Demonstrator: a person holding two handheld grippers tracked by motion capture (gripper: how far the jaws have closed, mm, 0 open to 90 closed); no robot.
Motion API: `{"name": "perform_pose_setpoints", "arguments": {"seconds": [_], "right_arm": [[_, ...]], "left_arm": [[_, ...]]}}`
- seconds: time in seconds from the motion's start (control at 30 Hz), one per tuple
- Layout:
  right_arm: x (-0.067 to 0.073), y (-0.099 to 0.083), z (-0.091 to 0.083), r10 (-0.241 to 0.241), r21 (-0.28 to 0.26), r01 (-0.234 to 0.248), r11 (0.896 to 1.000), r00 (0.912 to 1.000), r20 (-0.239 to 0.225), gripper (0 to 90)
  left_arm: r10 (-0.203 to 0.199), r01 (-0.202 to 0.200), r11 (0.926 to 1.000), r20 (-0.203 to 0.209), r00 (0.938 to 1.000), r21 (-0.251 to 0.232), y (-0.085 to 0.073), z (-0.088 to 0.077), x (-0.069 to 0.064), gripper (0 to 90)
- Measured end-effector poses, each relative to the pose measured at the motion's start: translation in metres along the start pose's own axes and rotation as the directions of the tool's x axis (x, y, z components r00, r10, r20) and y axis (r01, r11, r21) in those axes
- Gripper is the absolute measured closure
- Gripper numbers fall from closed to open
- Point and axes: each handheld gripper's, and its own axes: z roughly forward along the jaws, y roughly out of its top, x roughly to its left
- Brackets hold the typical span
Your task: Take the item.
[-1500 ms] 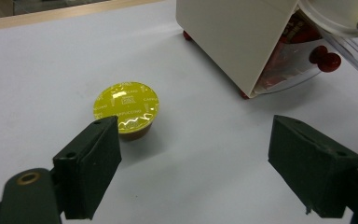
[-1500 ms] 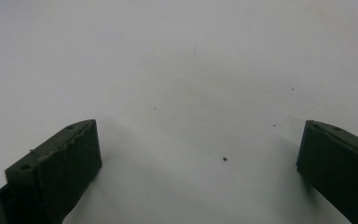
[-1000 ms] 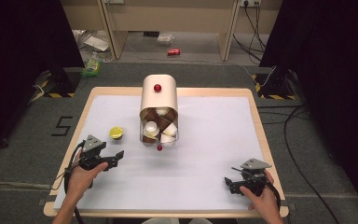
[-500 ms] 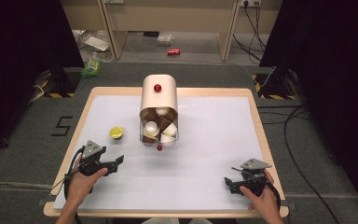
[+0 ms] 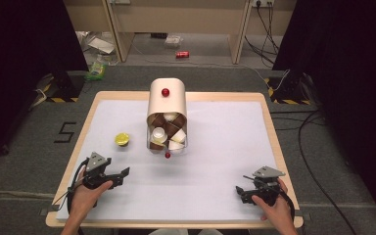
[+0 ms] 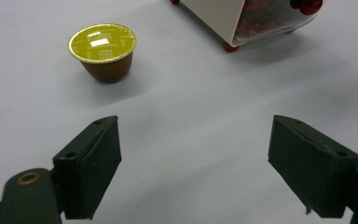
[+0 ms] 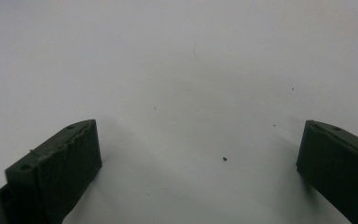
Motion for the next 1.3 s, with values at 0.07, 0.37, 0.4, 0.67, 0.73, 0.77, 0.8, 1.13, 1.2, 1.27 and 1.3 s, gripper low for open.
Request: {"name": "perform_pose_setpoints", "arguments": {"seconds": [0.07,0.37,0.4,0.67,0.73,0.77,0.8,1.13,1.2,1.27,1.3], "right_arm": [[0.000,0.000,0.000,0.000,0.000,0.000,1.000,1.0000,0.000,0.2],[0.000,0.000,0.000,0.000,0.000,0.000,1.000,1.0000,0.000,0.2],[0.000,0.000,0.000,0.000,0.000,0.000,1.000,1.0000,0.000,0.2],[0.000,0.000,0.000,0.000,0.000,0.000,1.000,1.0000,0.000,0.2],[0.000,0.000,0.000,0.000,0.000,0.000,1.000,1.0000,0.000,0.2],[0.000,0.000,0.000,0.000,0.000,0.000,1.000,1.0000,0.000,0.2],[0.000,0.000,0.000,0.000,0.000,0.000,1.000,1.0000,0.000,0.2],[0.000,0.000,0.000,0.000,-0.001,0.000,1.000,1.0000,0.000,0.2],[0.000,0.000,0.000,0.000,0.000,0.000,1.000,1.0000,0.000,0.2],[0.000,0.000,0.000,0.000,0.000,0.000,1.000,1.0000,0.000,0.2],[0.000,0.000,0.000,0.000,0.000,0.000,1.000,1.0000,0.000,0.2]], "left_arm": [[0.003,-0.003,1.0000,0.001,1.0000,0.004,-0.002,0.001,-0.001,16.8],[0.014,-0.014,0.9998,0.004,0.9999,0.017,-0.012,0.001,-0.003,16.8],[0.016,-0.016,0.9997,0.003,0.9999,0.018,-0.014,0.001,-0.004,16.8],[0.017,-0.017,0.9993,0.003,0.9999,0.033,-0.023,0.000,-0.005,16.7],[0.014,-0.015,0.9993,0.002,0.9999,0.035,-0.025,-0.001,-0.005,16.7],[0.015,-0.015,0.9993,0.002,0.9999,0.036,-0.026,-0.001,-0.005,16.7],[0.016,-0.016,0.9993,-0.001,0.9999,0.035,-0.026,-0.002,-0.005,16.8],[0.031,-0.030,0.9979,-0.006,0.9995,0.057,-0.029,-0.008,-0.009,16.7],[0.028,-0.027,0.9974,-0.006,0.9996,0.066,-0.031,-0.009,-0.009,16.6],[0.031,-0.030,0.9970,-0.008,0.9995,0.072,-0.033,-0.010,-0.010,16.6],[0.031,-0.030,0.9969,-0.010,0.9995,0.073,-0.033,-0.011,-0.010,16.6]]}}
